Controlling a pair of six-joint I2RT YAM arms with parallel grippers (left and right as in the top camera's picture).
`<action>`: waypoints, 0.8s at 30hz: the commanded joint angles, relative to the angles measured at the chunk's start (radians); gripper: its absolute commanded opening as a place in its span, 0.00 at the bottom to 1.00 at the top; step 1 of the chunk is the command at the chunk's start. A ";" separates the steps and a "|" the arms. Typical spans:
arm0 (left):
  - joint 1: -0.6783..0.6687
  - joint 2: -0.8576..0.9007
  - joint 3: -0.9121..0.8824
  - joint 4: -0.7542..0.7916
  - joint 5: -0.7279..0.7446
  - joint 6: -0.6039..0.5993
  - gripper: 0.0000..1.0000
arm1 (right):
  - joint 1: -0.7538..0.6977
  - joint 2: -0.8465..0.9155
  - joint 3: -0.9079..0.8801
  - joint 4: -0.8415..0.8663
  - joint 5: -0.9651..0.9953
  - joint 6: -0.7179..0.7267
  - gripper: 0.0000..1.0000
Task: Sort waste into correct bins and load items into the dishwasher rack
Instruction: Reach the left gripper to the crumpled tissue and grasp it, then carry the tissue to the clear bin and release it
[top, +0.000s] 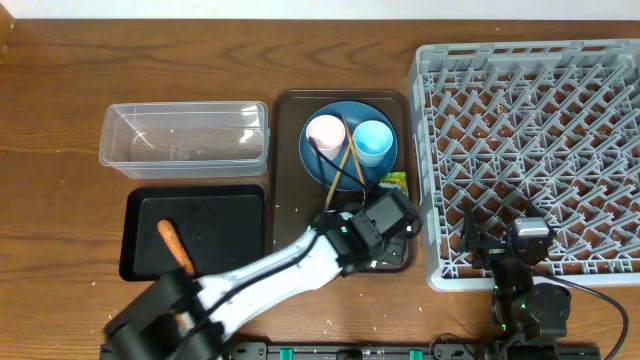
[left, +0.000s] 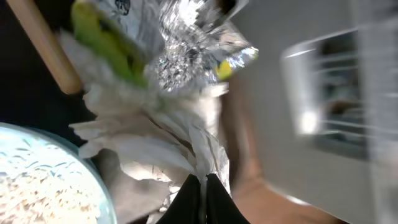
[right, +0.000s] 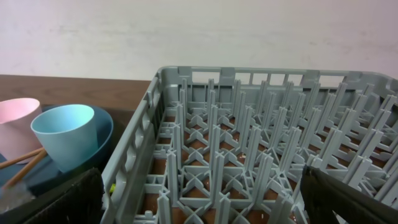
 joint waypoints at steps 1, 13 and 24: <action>-0.001 -0.116 0.023 -0.010 -0.015 0.002 0.06 | -0.007 -0.001 -0.002 -0.003 0.002 -0.015 0.99; 0.084 -0.347 0.023 -0.048 -0.096 0.093 0.06 | -0.007 -0.001 -0.002 -0.003 0.002 -0.015 0.99; 0.320 -0.404 0.022 -0.078 -0.381 0.277 0.09 | -0.007 -0.001 -0.002 -0.003 0.002 -0.015 0.99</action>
